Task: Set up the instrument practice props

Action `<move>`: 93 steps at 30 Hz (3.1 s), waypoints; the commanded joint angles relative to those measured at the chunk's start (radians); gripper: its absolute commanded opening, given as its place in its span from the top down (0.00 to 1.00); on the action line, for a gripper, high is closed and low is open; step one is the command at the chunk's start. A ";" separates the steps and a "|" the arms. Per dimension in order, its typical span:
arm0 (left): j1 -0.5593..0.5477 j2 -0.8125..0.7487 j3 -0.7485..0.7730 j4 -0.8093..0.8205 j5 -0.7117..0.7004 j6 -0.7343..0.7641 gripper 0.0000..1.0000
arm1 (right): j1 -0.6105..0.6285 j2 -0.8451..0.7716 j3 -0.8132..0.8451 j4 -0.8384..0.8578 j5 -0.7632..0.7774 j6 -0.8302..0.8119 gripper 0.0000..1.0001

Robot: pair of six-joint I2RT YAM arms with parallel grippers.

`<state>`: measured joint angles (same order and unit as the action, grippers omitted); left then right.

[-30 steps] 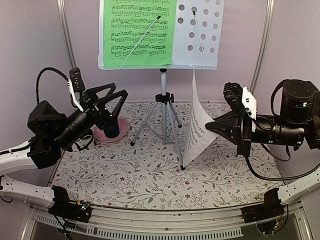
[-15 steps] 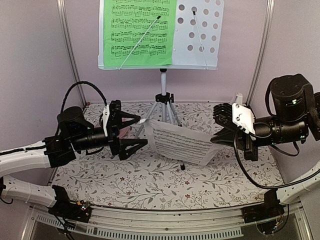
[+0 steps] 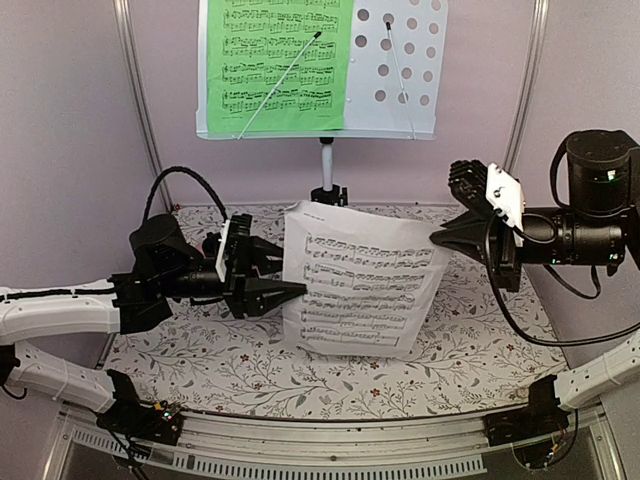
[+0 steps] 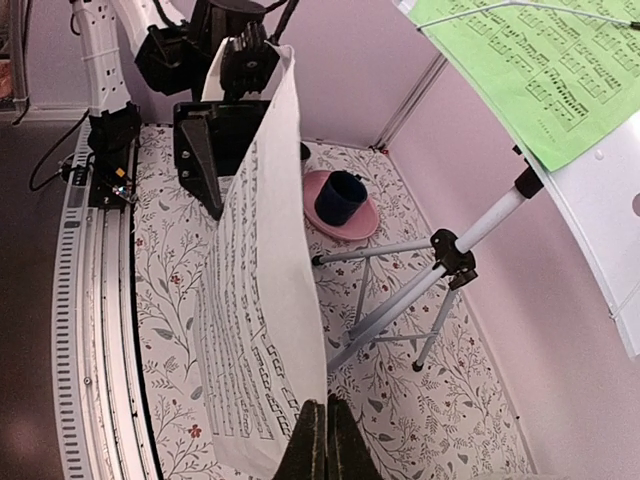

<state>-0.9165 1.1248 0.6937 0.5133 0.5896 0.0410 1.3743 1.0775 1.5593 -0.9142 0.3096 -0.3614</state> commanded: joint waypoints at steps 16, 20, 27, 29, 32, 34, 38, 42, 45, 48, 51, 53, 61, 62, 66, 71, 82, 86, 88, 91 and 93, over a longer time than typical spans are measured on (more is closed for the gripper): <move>0.022 0.052 -0.016 0.152 -0.242 -0.309 1.00 | -0.294 -0.028 -0.120 0.290 -0.126 0.036 0.67; 0.071 0.096 -0.014 0.106 -0.268 -0.374 1.00 | -0.401 -0.044 -0.235 0.384 -0.251 0.133 0.37; 0.171 0.185 0.047 0.006 -0.289 -0.433 1.00 | -0.629 -0.106 -0.564 0.670 -0.547 0.392 0.13; 0.189 0.202 0.068 -0.032 -0.322 -0.423 1.00 | -0.649 -0.119 -0.649 0.759 -0.579 0.451 0.01; 0.209 0.217 0.087 -0.071 -0.353 -0.394 1.00 | -0.674 -0.106 -0.740 0.839 -0.613 0.489 0.02; 0.218 0.213 0.090 -0.088 -0.363 -0.370 1.00 | -0.688 -0.083 -0.794 0.894 -0.633 0.507 0.05; 0.226 0.190 0.095 -0.140 -0.403 -0.326 1.00 | -0.708 0.004 -0.887 1.011 -0.688 0.552 0.16; 0.231 0.164 0.094 -0.171 -0.433 -0.311 1.00 | -0.708 0.115 -0.936 1.136 -0.773 0.582 0.21; 0.231 0.145 0.090 -0.175 -0.435 -0.288 1.00 | -0.708 0.178 -0.984 1.249 -0.813 0.612 0.21; 0.230 0.124 0.087 -0.177 -0.426 -0.250 1.00 | -0.708 0.254 -0.990 1.321 -0.848 0.629 0.20; 0.226 0.093 0.073 -0.170 -0.409 -0.214 1.00 | -0.708 0.334 -0.987 1.404 -0.896 0.644 0.21; 0.223 0.064 0.065 -0.183 -0.410 -0.190 1.00 | -0.708 0.387 -0.980 1.440 -0.926 0.656 0.22; 0.209 -0.037 0.015 -0.252 -0.428 -0.068 1.00 | -0.706 0.597 -0.919 1.561 -0.991 0.691 0.38; 0.203 -0.049 0.010 -0.261 -0.434 -0.054 1.00 | -0.706 0.626 -0.912 1.579 -0.991 0.697 0.40; 0.164 -0.096 0.005 -0.310 -0.448 0.035 1.00 | -0.695 0.704 -0.874 1.639 -1.008 0.732 0.45; 0.074 -0.166 -0.003 -0.354 -0.399 0.166 1.00 | -0.665 0.726 -0.858 1.679 -1.015 0.757 0.56; -0.003 -0.242 0.045 -0.343 -0.401 0.194 1.00 | -0.543 0.792 -0.842 1.787 -1.002 0.824 0.62; -0.022 -0.239 0.089 -0.313 -0.398 0.177 1.00 | -0.490 0.825 -0.798 1.787 -0.986 0.820 0.62; -0.029 -0.228 0.116 -0.295 -0.397 0.154 1.00 | -0.468 0.841 -0.766 1.787 -0.984 0.824 0.61; -0.036 -0.213 0.155 -0.254 -0.368 0.122 1.00 | -0.461 0.825 -0.769 1.786 -0.966 0.825 0.54; -0.039 -0.211 0.173 -0.224 -0.358 0.106 1.00 | -0.462 0.774 -0.797 1.772 -0.929 0.818 0.48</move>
<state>-0.9367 0.9054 0.8139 0.2039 0.1970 0.1913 0.9009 1.9102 0.7673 0.8101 -0.6510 0.4568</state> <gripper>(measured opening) 0.008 0.474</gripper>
